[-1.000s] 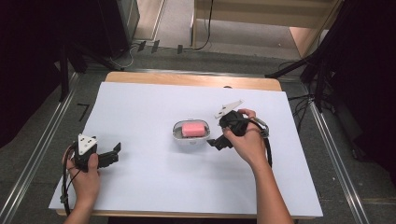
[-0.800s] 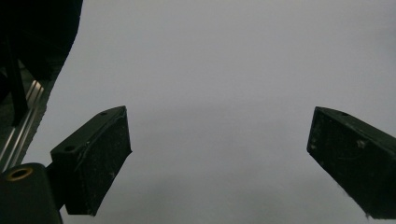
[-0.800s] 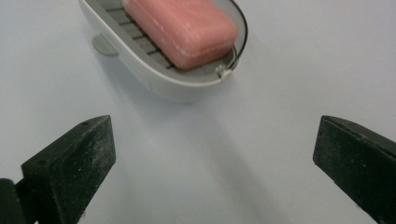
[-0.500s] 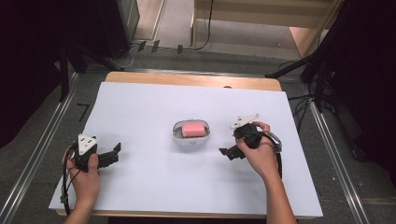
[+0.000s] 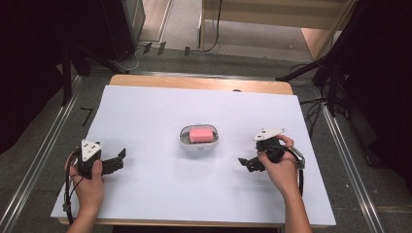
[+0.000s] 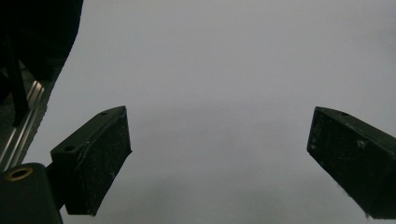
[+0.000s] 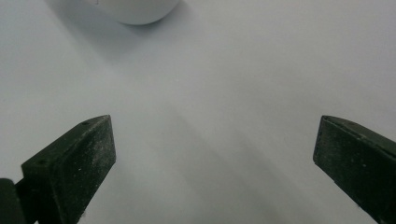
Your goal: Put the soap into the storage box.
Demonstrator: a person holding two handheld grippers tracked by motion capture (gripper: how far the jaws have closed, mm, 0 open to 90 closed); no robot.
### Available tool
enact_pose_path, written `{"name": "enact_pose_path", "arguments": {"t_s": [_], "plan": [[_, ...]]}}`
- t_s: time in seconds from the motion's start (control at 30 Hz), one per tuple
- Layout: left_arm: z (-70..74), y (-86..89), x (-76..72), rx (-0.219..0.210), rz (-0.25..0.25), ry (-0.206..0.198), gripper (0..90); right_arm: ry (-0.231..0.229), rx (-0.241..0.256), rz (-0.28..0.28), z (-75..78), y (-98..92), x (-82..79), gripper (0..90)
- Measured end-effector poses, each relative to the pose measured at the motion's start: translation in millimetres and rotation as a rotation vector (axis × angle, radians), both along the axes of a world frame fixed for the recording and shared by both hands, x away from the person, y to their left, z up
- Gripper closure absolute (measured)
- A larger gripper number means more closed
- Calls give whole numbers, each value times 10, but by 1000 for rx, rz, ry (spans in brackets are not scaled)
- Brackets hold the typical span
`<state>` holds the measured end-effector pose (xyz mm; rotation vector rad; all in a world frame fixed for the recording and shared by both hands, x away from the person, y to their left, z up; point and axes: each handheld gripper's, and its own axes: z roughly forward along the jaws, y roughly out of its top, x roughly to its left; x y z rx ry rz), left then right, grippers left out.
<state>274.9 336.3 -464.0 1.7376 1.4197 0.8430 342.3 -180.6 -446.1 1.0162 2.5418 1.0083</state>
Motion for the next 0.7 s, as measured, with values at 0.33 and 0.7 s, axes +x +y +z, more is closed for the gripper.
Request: {"name": "enact_pose_path", "arguments": {"t_s": [0.33, 0.7], "plan": [[-3, -3, 0, -1, 1, -5, 65, -23, 39, -21, -86, -205, -125, 0], [-2, -8, -3, 4, 4, -6, 65, -44, 86, -92, -195, -504, -288, 0]]}}
